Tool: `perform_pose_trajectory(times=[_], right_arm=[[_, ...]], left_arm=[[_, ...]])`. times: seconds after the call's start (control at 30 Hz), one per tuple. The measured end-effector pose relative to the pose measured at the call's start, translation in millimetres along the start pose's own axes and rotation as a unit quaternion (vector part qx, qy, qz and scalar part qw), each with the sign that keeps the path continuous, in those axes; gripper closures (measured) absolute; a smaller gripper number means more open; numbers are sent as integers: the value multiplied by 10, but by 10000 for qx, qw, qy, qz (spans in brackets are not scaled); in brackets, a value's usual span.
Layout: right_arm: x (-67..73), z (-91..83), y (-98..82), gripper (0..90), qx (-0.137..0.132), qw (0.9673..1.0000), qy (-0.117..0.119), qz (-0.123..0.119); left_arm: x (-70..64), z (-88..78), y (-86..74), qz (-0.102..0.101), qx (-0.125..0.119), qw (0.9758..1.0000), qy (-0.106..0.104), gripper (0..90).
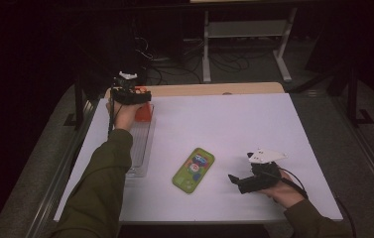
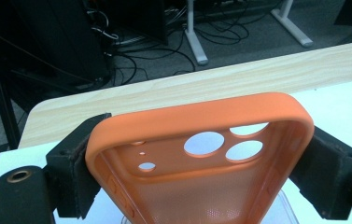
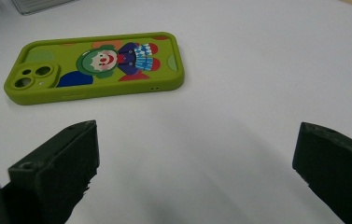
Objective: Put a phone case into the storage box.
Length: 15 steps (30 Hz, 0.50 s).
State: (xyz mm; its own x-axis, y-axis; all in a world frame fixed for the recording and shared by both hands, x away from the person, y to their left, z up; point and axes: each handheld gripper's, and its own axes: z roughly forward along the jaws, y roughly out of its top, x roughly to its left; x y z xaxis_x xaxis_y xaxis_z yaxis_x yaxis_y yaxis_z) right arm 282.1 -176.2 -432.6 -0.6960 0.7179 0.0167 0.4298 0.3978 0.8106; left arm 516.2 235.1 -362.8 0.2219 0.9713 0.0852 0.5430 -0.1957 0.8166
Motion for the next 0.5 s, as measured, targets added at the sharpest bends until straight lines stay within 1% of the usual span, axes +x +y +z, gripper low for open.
perform_pose_trajectory(times=[0.07, 0.1, 0.17, 0.2, 0.23, 0.3, 0.33, 0.37, 0.4, 0.47, 0.5], right_arm=[[-1, -1, 0, 0, -5, 10000, 4, -8], [-2, -3, 1, 0, 5, 10000, 5, -15], [-1, -2, 0, 0, -2, 10000, 2, -3], [-1, -2, 0, 0, -3, 10000, 0, -6], [-1, -1, 0, 0, -4, 10000, 3, -4], [-1, -2, 2, 0, 6, 10000, 9, -13], [0, -2, 2, 0, 8, 10000, 8, -4], [0, -2, 3, 0, 7, 10000, 8, -3], [0, -3, 3, 0, 7, 10000, 9, 4], [1, -4, 4, 0, 9, 10000, 11, 13], [1, -2, 4, 0, 3, 10000, 15, 16]], left_arm=[[10, 0, 1, -19, 5, 10000, 27, 130], [8, 9, 0, -89, -69, 9999, 19, 129], [20, 5, 2, -31, -52, 10000, 7, 113], [26, 5, 3, -37, -61, 10000, -15, 100], [26, 11, 2, -130, -94, 9998, -73, 86], [41, 12, 2, -69, -45, 9999, -76, 48], [50, 8, 1, -89, -33, 9999, -112, 28], [44, 9, 1, -201, -73, 9997, -129, 21], [57, -1, 6, -162, -80, 9997, -132, 10], [65, -14, 14, -196, -153, 9995, -189, 3], [70, -28, 20, -151, -178, 9996, -172, 2]])
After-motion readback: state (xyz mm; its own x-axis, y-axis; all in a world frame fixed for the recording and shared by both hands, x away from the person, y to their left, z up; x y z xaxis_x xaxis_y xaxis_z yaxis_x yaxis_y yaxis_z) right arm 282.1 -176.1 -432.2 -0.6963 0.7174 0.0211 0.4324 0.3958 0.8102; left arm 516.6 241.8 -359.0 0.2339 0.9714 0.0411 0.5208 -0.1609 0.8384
